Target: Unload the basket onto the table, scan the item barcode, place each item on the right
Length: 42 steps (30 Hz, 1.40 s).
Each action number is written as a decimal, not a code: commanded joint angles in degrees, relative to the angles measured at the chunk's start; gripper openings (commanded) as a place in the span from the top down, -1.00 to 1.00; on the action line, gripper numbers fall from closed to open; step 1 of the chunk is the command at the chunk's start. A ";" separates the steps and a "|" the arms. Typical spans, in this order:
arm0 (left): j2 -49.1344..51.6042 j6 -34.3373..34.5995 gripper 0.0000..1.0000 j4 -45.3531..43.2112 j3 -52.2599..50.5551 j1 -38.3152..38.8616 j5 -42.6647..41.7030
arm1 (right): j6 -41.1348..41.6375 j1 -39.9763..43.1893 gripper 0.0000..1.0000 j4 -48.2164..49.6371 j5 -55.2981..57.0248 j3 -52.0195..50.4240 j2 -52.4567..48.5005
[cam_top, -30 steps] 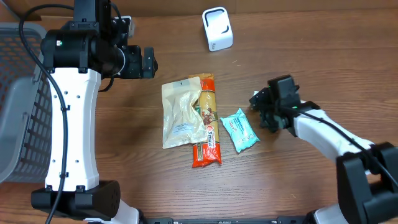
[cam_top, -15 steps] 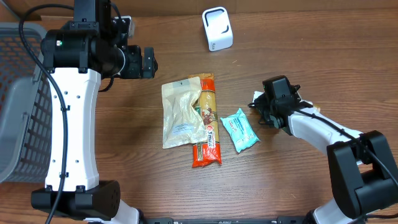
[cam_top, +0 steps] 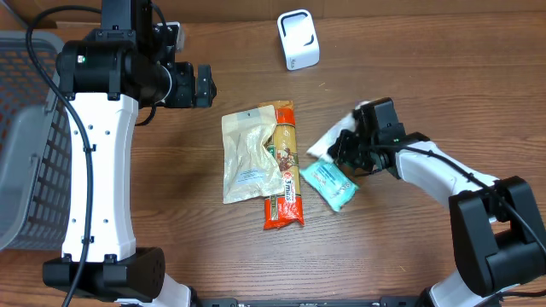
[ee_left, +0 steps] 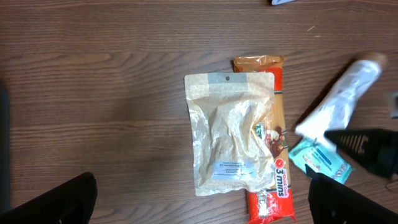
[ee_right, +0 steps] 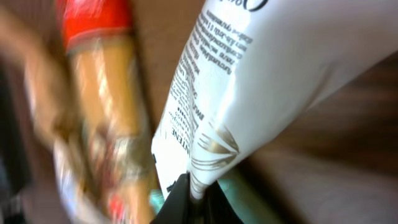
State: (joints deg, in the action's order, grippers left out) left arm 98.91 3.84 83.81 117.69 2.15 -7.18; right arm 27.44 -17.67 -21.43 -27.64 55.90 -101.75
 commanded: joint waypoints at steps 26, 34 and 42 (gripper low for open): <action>0.17 -1.29 -0.99 -0.04 0.15 0.11 0.17 | 6.01 4.57 -0.46 1.44 3.56 2.67 -0.07; 0.17 -1.29 -0.99 -0.04 0.17 0.11 0.15 | 13.88 -3.30 -0.83 5.40 20.15 2.67 -1.36; 0.17 -1.29 -0.99 -0.04 0.17 0.11 0.15 | 10.47 -4.13 -0.59 10.25 13.77 2.69 -7.43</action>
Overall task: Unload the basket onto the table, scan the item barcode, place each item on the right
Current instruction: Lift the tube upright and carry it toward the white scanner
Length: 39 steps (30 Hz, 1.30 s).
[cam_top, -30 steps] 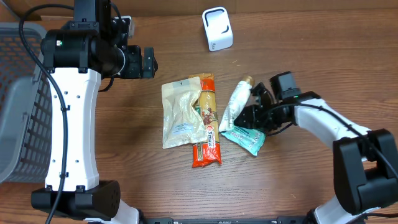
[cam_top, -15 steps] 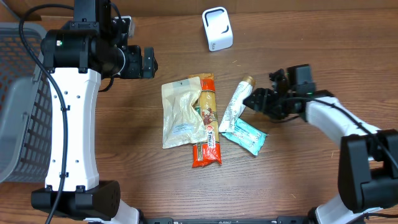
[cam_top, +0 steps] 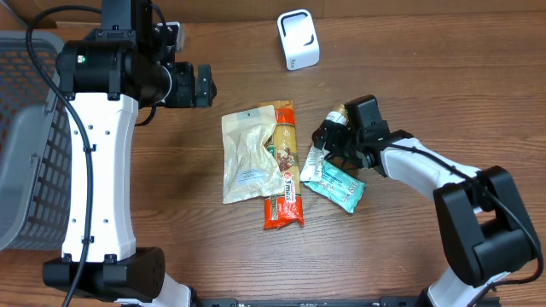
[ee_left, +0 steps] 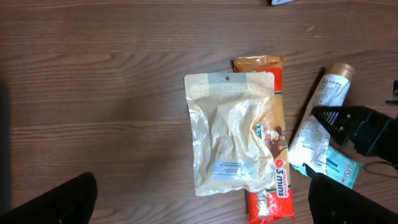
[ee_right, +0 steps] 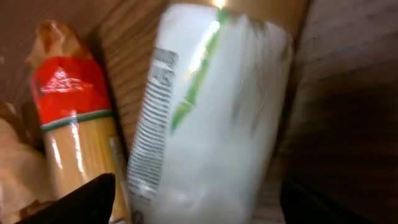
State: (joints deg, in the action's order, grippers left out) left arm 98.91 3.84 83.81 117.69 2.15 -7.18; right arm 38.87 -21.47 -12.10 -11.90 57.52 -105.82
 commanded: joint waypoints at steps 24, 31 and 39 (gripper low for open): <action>0.17 -1.29 -0.99 -0.04 0.17 0.11 0.15 | -27.21 12.85 0.93 -1.05 -69.22 3.65 -1.36; 0.17 -1.29 -0.99 -0.04 0.15 0.11 0.15 | -27.08 12.15 0.93 0.04 -73.22 5.27 0.74; 0.17 -1.29 -0.99 -0.04 0.15 0.11 0.17 | -24.65 12.11 0.93 0.04 -73.92 8.57 6.54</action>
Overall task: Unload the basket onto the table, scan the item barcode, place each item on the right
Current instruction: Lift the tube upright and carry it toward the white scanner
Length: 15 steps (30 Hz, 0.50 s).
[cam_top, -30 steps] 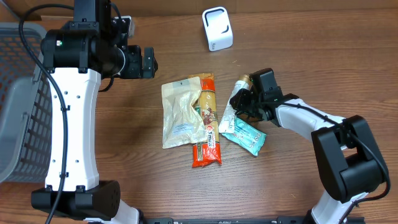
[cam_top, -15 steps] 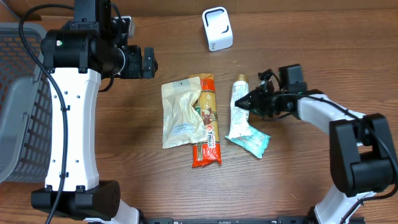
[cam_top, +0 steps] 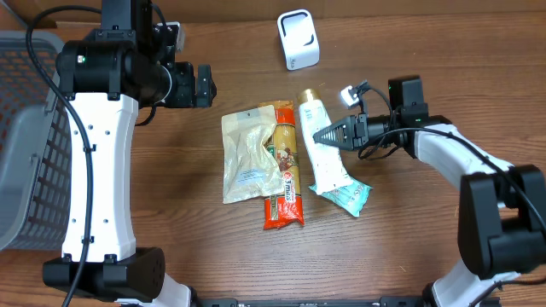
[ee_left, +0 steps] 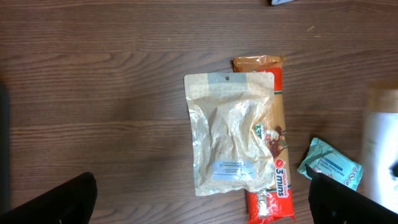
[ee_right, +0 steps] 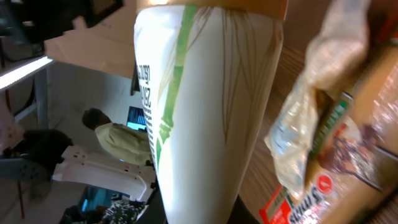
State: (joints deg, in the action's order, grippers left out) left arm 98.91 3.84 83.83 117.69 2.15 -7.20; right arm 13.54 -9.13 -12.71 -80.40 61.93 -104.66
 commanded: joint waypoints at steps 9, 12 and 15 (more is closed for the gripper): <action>0.17 -1.29 -0.99 -0.07 0.15 0.11 0.17 | 6.29 -1.09 0.93 0.87 -6.05 14.49 8.50; 0.17 -1.29 -0.99 -0.07 0.17 0.11 0.17 | 9.46 -2.01 0.93 3.32 -6.08 18.47 8.50; 0.17 -1.29 -0.99 -0.07 0.17 0.11 0.17 | 14.10 -2.54 0.93 8.55 -6.58 21.53 8.50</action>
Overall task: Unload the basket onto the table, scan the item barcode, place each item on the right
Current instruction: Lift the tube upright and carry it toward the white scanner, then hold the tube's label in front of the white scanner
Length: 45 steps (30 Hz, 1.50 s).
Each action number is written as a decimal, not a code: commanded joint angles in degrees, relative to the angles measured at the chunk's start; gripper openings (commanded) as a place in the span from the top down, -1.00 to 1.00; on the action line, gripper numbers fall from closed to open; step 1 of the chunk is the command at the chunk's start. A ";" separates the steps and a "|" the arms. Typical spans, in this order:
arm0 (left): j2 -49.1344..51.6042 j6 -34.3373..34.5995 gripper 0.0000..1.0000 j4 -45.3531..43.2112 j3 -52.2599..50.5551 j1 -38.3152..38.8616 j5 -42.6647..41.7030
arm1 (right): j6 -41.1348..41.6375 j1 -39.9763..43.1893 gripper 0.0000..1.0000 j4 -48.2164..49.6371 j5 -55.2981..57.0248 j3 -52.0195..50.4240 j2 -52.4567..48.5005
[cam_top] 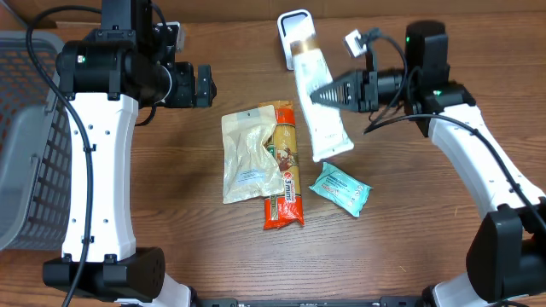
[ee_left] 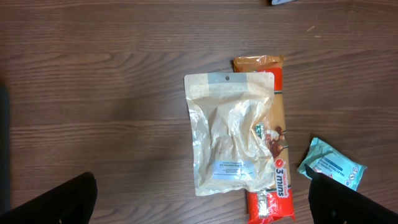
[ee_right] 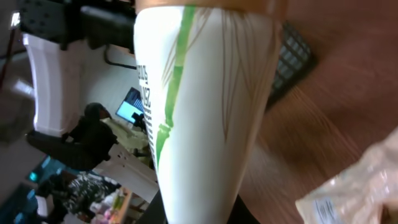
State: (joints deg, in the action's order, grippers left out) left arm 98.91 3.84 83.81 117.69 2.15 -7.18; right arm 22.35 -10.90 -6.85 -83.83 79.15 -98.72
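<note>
My right gripper (cam_top: 327,95) is shut on a white tube with a gold cap (cam_top: 316,98), held in the air with the cap end just before the white barcode scanner (cam_top: 287,24) at the table's back. In the right wrist view the tube (ee_right: 202,93) fills the frame, green stripe showing. My left gripper (cam_top: 205,85) hangs high at the left, open and holding nothing; its dark fingertips (ee_left: 56,202) sit at the bottom corners of its own view.
On the table lie a clear pouch (cam_top: 247,158), an orange-red pasta packet (cam_top: 286,170) partly under it, and a teal wipes pack (cam_top: 339,188). A grey basket (cam_top: 26,136) stands at the left edge.
My right gripper has risen and moved toward the back with the tube, whose cap now reaches the scanner. The teal pack lies fully uncovered. The left arm has not moved.
My right gripper was low at the tube on the table beside the teal pack. Then the tube stood turned beside the pasta packet. Then it was lifted in the gripper over the teal pack, and now it is held up at the scanner.
</note>
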 commanded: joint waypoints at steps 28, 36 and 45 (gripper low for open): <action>0.17 -1.29 -0.99 -0.04 0.17 0.11 0.17 | -19.93 -5.14 0.93 -31.41 56.37 16.33 -4.96; 0.17 -1.29 -0.99 -0.04 0.17 0.11 0.15 | -37.11 -11.78 0.93 -27.34 89.55 22.77 -5.68; 0.17 -1.29 -0.99 -0.04 0.17 0.11 0.15 | -54.23 -14.23 0.93 -10.21 99.69 22.77 -13.18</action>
State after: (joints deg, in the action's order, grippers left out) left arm 98.91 3.84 83.79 117.69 2.15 -7.18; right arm -22.39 -25.76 -20.10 9.58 100.14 -109.10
